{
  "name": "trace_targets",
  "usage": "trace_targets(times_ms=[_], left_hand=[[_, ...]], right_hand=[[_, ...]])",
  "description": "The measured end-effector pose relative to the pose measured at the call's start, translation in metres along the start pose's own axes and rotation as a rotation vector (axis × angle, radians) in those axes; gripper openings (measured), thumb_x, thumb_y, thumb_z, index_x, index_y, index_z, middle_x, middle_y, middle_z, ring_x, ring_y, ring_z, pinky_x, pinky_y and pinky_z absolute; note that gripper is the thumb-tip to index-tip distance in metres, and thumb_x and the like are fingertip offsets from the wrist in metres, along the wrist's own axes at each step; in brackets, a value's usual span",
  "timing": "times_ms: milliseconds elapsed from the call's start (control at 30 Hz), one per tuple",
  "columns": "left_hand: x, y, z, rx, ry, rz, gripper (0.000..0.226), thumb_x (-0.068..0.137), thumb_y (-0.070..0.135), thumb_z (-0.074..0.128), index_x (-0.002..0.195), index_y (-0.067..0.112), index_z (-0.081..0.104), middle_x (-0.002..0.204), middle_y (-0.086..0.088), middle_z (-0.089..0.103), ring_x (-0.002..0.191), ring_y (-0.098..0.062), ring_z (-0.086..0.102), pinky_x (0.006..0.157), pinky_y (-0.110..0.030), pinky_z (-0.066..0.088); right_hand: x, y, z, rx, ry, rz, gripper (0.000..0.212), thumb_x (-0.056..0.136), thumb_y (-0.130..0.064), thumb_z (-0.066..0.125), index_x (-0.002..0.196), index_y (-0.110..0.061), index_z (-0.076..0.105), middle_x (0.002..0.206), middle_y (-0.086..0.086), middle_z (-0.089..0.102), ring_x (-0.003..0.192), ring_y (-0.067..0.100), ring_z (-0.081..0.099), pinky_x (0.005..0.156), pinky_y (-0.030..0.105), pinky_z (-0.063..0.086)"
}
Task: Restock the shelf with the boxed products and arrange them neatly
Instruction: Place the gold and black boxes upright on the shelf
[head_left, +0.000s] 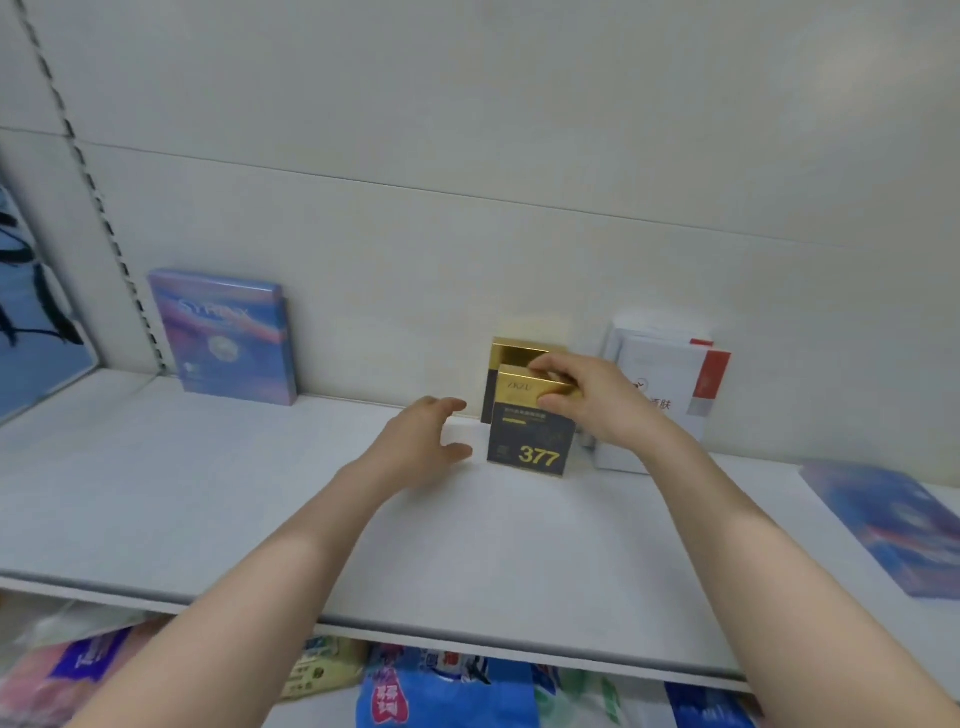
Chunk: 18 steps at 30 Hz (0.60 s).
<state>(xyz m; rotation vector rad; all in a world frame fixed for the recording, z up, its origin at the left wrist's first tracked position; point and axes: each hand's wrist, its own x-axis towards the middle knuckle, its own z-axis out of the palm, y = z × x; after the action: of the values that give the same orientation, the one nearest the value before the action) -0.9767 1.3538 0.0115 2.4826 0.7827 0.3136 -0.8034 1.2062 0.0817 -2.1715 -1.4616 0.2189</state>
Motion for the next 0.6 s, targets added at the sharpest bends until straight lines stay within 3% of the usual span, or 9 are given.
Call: trace_targets(times_ms=[133, 267, 400, 600], left_hand=[[0.016, -0.011, 0.013, 0.098, -0.089, 0.008, 0.067, 0.087, 0.039, 0.063, 0.146, 0.023, 0.035, 0.147, -0.003, 0.04, 0.131, -0.022, 0.043, 0.105, -0.032, 0.036], [0.023, -0.016, 0.023, 0.098, -0.071, 0.044, 0.065, 0.089, 0.037, 0.06, 0.146, 0.022, 0.035, 0.147, -0.003, 0.04, 0.133, -0.023, 0.041, 0.105, -0.032, 0.035], [0.027, -0.02, 0.028, 0.118, -0.065, 0.077, 0.062, 0.089, 0.036, 0.059, 0.145, 0.022, 0.037, 0.145, -0.003, 0.043, 0.132, -0.024, 0.041, 0.107, -0.034, 0.037], [0.021, -0.023, 0.024, 0.157, -0.017, 0.131, 0.055, 0.092, 0.033, 0.056, 0.143, 0.024, 0.04, 0.143, 0.0, 0.045, 0.128, -0.023, 0.044, 0.101, -0.033, 0.04]], right_hand=[[0.019, 0.008, 0.018, -0.234, 0.19, -0.047, 0.047, 0.088, -0.017, 0.068, 0.133, -0.025, 0.056, 0.122, 0.005, 0.052, 0.115, 0.025, 0.05, 0.099, 0.041, 0.041], [0.019, 0.013, 0.038, -0.394, 0.367, -0.086, 0.055, 0.082, -0.012, 0.072, 0.133, -0.02, 0.055, 0.126, 0.011, 0.05, 0.115, 0.032, 0.047, 0.094, 0.045, 0.044], [0.018, 0.018, 0.048, -0.451, 0.372, -0.072, 0.06, 0.081, -0.011, 0.072, 0.136, -0.019, 0.05, 0.132, 0.012, 0.049, 0.122, 0.034, 0.045, 0.096, 0.047, 0.045], [0.008, 0.015, 0.043, -0.514, 0.386, -0.091, 0.059, 0.08, -0.009, 0.073, 0.136, -0.01, 0.053, 0.127, 0.018, 0.054, 0.114, 0.039, 0.052, 0.089, 0.046, 0.049]])
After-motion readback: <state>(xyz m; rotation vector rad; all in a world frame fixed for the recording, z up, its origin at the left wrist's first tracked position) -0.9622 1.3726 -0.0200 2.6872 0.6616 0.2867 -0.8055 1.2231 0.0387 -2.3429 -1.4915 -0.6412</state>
